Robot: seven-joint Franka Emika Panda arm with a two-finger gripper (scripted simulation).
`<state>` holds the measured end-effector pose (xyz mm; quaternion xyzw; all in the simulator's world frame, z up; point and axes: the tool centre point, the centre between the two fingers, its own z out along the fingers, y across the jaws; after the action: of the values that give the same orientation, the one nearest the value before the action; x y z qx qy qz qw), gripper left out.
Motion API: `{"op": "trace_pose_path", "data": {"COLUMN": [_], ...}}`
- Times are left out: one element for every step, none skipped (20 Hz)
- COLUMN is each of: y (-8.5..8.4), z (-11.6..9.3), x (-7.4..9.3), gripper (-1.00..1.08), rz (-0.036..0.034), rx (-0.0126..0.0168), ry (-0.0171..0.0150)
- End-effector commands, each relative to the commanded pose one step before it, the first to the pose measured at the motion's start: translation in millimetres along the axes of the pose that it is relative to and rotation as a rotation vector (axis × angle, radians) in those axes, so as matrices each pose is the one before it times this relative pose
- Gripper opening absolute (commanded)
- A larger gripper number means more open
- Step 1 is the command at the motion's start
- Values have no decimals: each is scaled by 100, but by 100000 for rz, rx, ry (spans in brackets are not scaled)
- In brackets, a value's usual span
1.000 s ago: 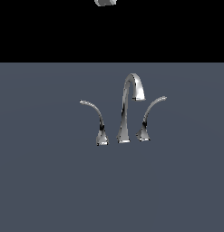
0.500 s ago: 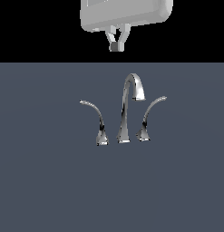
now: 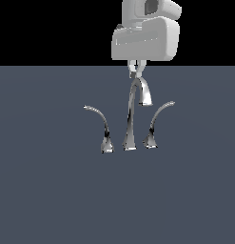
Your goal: Turn on the faucet by rotating a designated handle.
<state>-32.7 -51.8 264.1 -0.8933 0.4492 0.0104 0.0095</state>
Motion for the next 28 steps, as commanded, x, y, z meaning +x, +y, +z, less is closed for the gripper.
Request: {"op": "trace_pose_path", "data": {"y": [-174,-140,-141,-140,-135,-128,-123,-117,-110,-104,-98,-91,-84,-76,-68,-61,-53,-44,-36,-29,-19,-12,-2,0,0,0,27,358], "z": [1700,602,607,601,575,548,520,492,463,433,404,373,342,310,277,244,211,177,144,111,79,47,15,0,0,0,1,-1], "x": [2176,836,848,845,814,780,745,709,672,633,594,552,510,465,420,373,326,279,229,178,130,76,29,0,0,0,-13,148], "gripper": [-100,-100,-100,-100,-100,-100,-100,-100,-100,-100,-100,-100,-100,-100,-100,-100,-100,-100,-100,-100,-100,-100,-100,-100,-100,-100,-100,-100], "rz": [7871,3065,3104,3087,2970,2844,2711,2578,2440,2298,2154,2004,1848,1686,1522,1353,1183,1009,831,647,468,276,98,0,0,0,-86,0], "rx": [-234,-8,-8,-8,-7,-6,-5,-3,0,2,4,5,7,8,9,10,11,11,11,9,7,5,2,0,0,0,-44,0], "ry": [422,206,210,209,201,192,182,171,159,146,134,122,109,95,81,67,53,41,30,20,13,7,2,0,0,0,-14,0]}}
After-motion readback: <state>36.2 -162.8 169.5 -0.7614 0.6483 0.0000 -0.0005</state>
